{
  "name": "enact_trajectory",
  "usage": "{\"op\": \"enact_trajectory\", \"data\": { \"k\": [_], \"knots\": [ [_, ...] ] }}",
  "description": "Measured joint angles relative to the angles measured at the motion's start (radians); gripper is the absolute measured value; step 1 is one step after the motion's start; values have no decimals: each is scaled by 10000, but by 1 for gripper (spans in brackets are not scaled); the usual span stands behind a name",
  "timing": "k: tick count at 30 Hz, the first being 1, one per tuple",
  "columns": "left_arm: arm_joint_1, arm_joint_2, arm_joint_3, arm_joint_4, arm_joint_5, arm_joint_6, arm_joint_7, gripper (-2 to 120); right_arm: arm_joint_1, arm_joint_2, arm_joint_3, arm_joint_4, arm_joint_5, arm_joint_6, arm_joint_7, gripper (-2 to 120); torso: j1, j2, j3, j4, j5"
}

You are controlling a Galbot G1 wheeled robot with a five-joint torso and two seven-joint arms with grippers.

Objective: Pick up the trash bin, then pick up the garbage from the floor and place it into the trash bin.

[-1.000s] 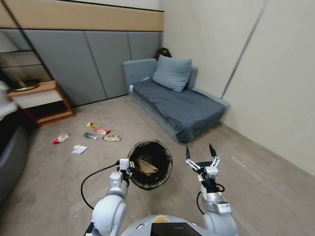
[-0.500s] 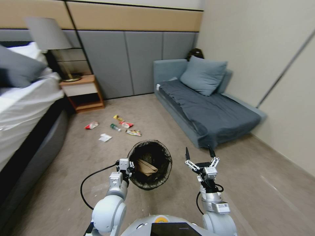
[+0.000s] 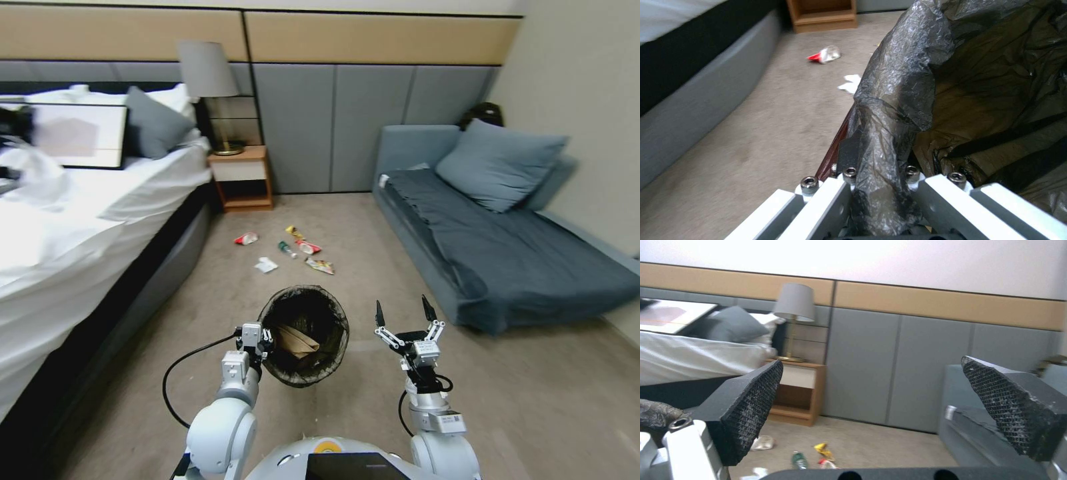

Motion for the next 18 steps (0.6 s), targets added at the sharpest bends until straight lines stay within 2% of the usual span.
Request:
{"op": "enact_trajectory", "data": {
  "k": [5,18],
  "knots": [
    [-13,0,18,30,7,-75,-3,0,-5,0,0,18,-13,0,-28,100,0,1,0,-6,0],
    [-13,-2,18,29,17,-118,-14,0,-10,0,0,28,4,106,-46,100,0,0,0,-4,0]
  ]
}}
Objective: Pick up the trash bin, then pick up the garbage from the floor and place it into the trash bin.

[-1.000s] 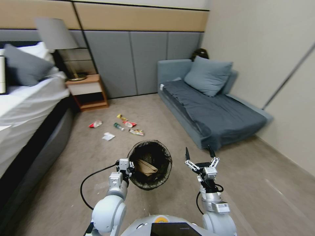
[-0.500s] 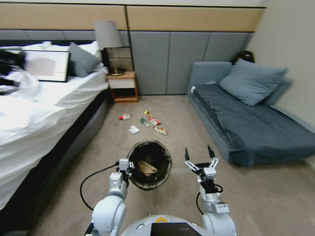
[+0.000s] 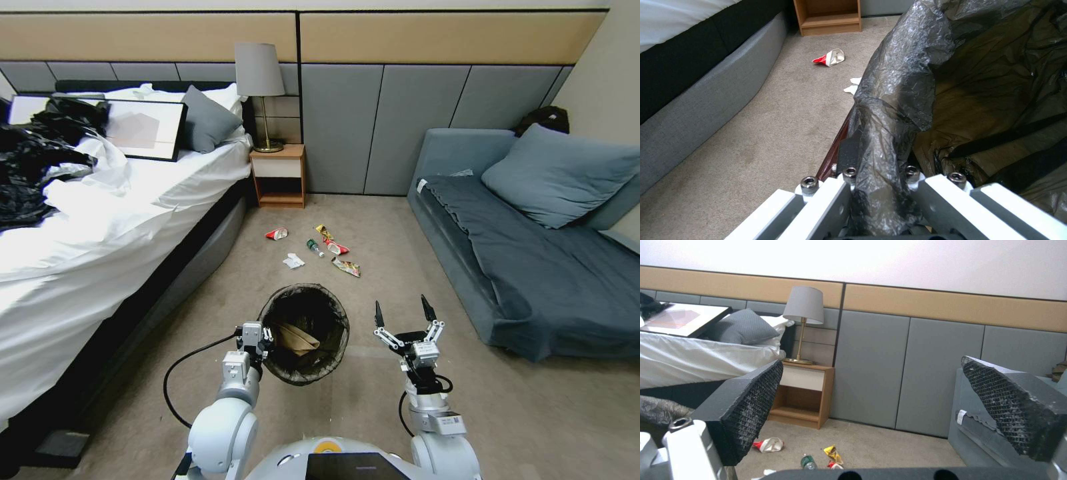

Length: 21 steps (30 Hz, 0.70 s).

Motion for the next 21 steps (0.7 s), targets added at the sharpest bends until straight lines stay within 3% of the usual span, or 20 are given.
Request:
{"op": "enact_trajectory", "data": {
  "k": [21],
  "knots": [
    [18,46,-89,-20,18,-102,-9,0,17,0,-12,-121,-5,69,-160,100,0,0,0,1,0]
  ]
}}
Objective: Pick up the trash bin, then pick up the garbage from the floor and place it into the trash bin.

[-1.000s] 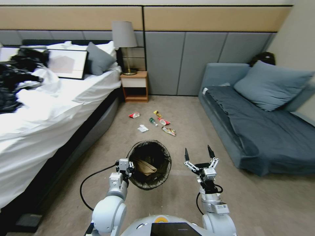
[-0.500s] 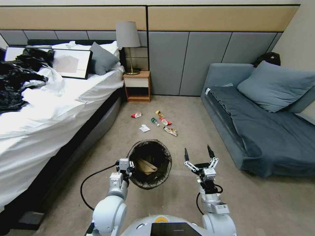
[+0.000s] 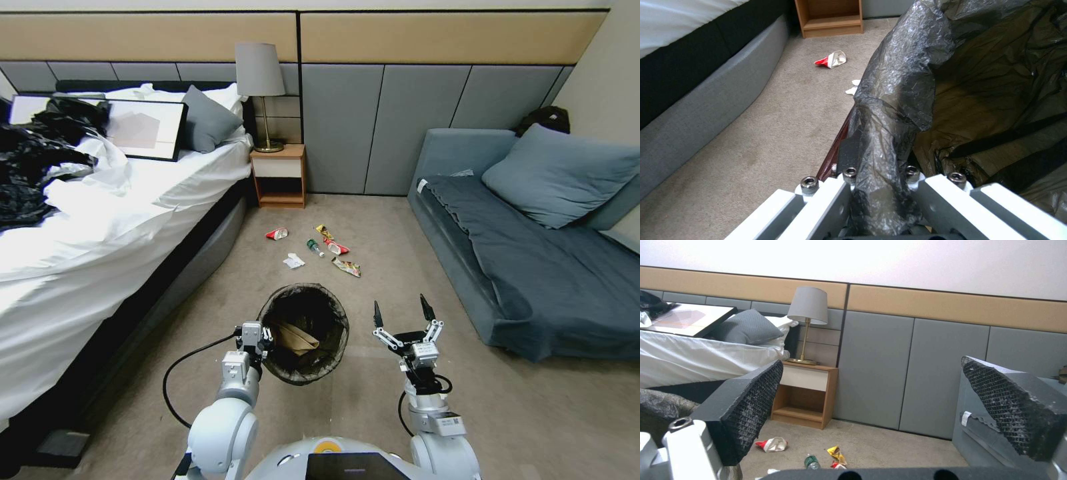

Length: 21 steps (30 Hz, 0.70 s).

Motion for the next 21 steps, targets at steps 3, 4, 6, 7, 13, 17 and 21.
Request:
{"op": "enact_trajectory", "data": {
  "k": [3,4,6,7,13,17,21],
  "knots": [
    [-1,7,13,-4,0,-4,-2,0,0,0,-26,2,0,-15,-24,100,0,0,-1,0,0],
    [-6,7,23,-10,0,-4,-2,0,1,0,-30,5,1,-21,-27,100,0,0,-1,0,0],
    [-5,12,32,-19,0,-4,-2,0,15,-1,-32,13,1,-32,-30,100,0,0,-1,-1,1],
    [6,25,33,-21,0,-5,-2,0,28,-1,-33,23,1,-43,-30,100,0,0,-1,0,-1],
    [20,47,43,-52,5,3,-16,0,41,-2,-92,39,-11,-113,-33,100,1,0,0,0,0],
    [24,55,42,-65,12,6,-24,0,43,-2,-97,53,-17,-134,-35,100,1,0,1,-1,-2],
    [27,60,58,-101,17,13,-47,0,44,-3,-81,64,-18,-156,-63,100,1,0,0,-1,-1]
  ]
}}
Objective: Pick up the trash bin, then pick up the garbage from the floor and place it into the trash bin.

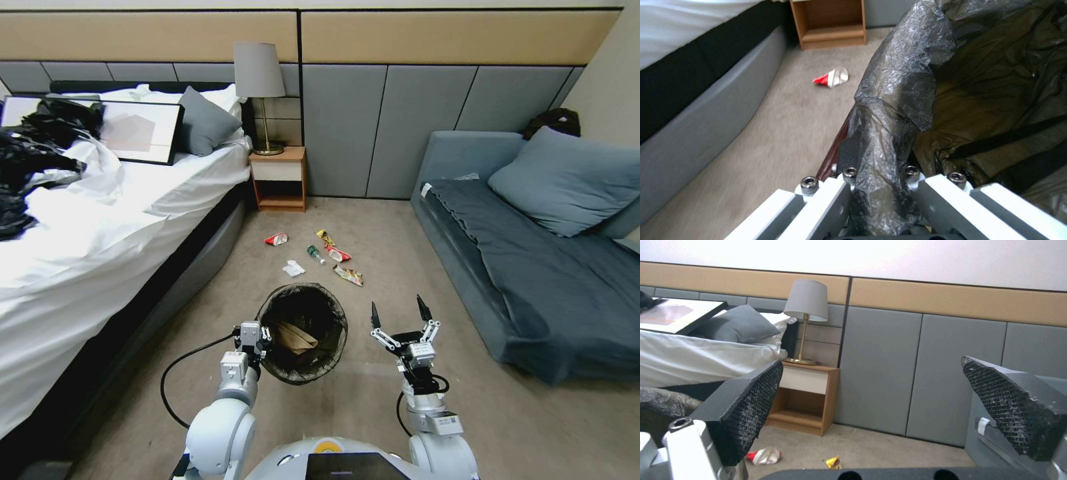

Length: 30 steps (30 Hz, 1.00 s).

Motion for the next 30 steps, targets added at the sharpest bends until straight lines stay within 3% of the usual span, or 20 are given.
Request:
{"op": "enact_trajectory", "data": {
  "k": [30],
  "knots": [
    [-13,-63,73,19,89,6,-60,0,16,3,46,-108,1,89,-34,100,0,0,-1,0,3]
  ]
}}
